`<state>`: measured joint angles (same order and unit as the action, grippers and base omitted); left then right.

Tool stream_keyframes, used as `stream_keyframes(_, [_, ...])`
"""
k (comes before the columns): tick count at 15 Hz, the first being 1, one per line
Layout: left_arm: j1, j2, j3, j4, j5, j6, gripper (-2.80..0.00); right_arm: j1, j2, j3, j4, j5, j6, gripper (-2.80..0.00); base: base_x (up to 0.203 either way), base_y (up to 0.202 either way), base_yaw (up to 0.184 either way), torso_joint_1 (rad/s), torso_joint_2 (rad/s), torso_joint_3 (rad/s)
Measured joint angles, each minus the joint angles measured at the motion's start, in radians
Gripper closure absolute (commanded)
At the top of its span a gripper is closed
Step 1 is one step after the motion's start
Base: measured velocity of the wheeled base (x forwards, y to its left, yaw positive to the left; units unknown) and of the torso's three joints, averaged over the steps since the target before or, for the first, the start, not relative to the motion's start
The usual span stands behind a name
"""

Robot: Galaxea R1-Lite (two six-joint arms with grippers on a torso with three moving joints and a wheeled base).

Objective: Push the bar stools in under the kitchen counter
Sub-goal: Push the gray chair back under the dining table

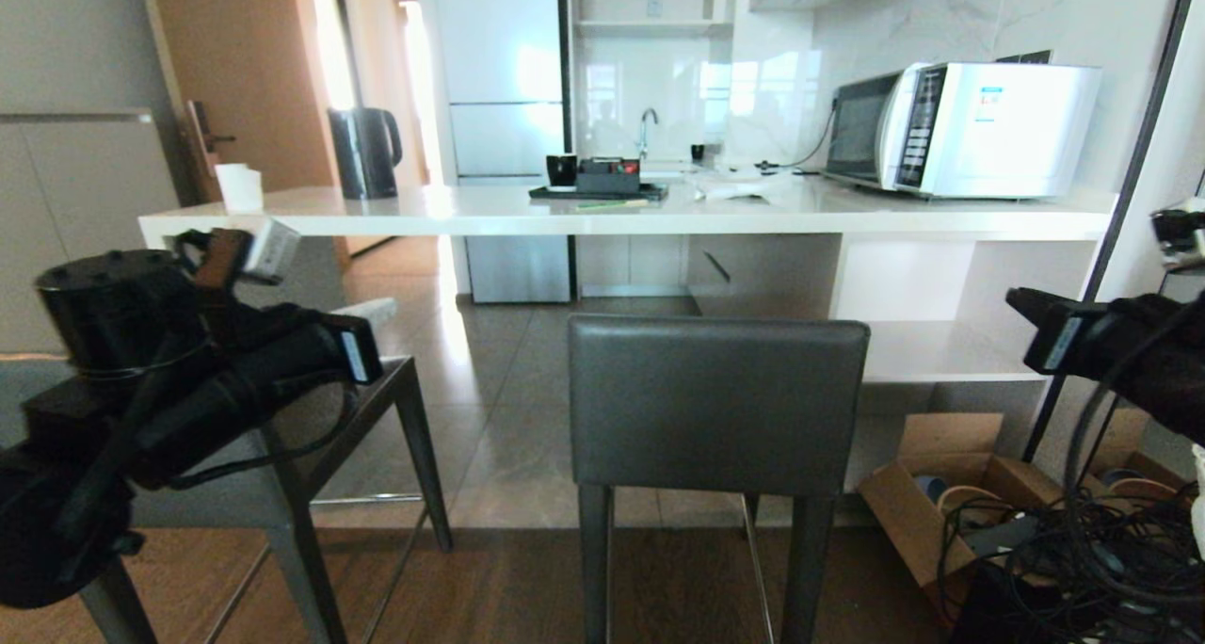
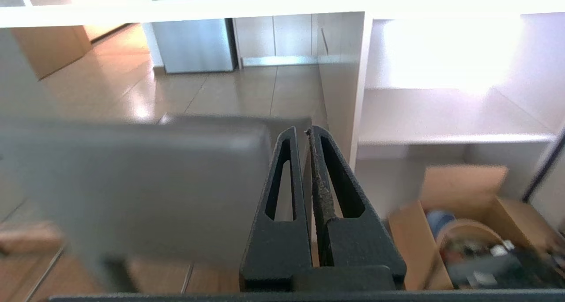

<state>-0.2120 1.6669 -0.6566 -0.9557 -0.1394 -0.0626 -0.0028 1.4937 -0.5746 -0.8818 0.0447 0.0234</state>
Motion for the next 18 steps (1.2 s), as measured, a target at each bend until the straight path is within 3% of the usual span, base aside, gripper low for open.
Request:
stream_keyframes(7, [-0.094,0.468,-0.177,-0.320,-0.004,0.056,0.00,-0.054,0.399,-0.058,-0.314,0.010,0.007,0.00,0.000,0.000,0.000,0.000,0.00,0.000])
stream_keyframes(12, [-0.112,0.634,-0.319,-0.306,0.029,0.057,0.00,-0.067,0.611,-0.071,-0.493,0.010,0.004,0.00,0.000,0.000,0.000,0.000,0.00,0.000])
stream_keyframes(18, [-0.152,0.800,-0.514,-0.285,0.069,0.055,0.00,0.039,0.727,-0.103,-0.537,0.002,0.000,0.00,0.000,0.000,0.000,0.000,0.00,0.000])
